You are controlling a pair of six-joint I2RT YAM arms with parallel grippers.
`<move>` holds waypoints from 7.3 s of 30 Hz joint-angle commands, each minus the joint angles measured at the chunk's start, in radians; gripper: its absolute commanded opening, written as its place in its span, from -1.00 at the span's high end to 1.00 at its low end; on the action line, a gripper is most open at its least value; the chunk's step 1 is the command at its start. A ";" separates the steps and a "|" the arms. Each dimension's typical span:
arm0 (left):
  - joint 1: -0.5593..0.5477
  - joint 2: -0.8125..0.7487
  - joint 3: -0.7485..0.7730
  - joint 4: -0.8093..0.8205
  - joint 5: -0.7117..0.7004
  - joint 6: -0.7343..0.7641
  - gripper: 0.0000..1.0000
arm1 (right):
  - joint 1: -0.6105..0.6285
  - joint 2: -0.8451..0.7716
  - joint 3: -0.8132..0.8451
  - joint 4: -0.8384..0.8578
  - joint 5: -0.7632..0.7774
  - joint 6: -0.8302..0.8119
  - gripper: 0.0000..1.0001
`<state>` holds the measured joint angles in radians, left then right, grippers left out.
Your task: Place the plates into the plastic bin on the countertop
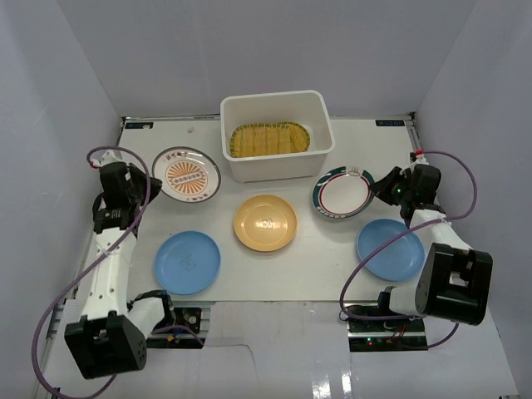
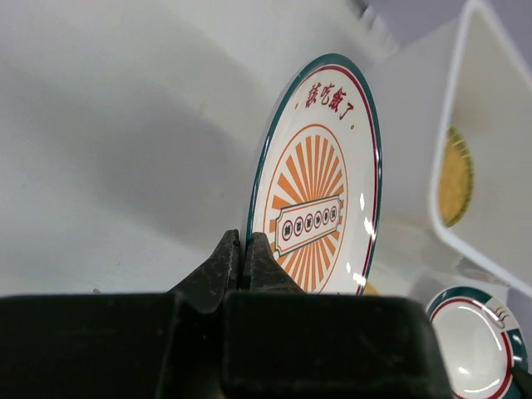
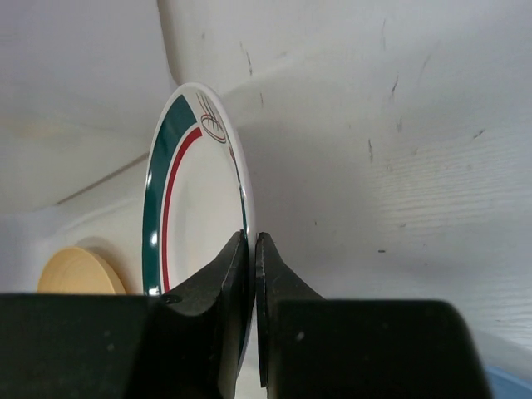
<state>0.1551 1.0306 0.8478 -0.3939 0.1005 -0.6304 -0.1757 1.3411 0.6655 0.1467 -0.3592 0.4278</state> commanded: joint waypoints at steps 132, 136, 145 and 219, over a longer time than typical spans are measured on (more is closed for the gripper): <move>-1.080 0.190 0.003 0.305 -0.042 -0.094 -0.50 | 0.590 0.578 1.085 -0.248 0.451 -0.150 0.85; -1.129 0.423 0.063 0.380 -0.085 -0.113 -0.50 | 0.584 0.636 1.117 -0.280 0.444 -0.176 0.85; -1.206 0.707 0.223 0.527 -0.055 -0.146 -0.51 | 0.507 0.525 1.172 -0.387 0.223 -0.140 -0.11; -0.457 0.559 0.708 0.341 0.091 0.069 -0.96 | 0.841 0.265 0.077 0.089 0.427 0.048 0.44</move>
<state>-0.3031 1.7844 1.6211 -0.1486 0.1871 -0.5411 0.6624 1.5894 0.7109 0.1638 0.0555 0.4492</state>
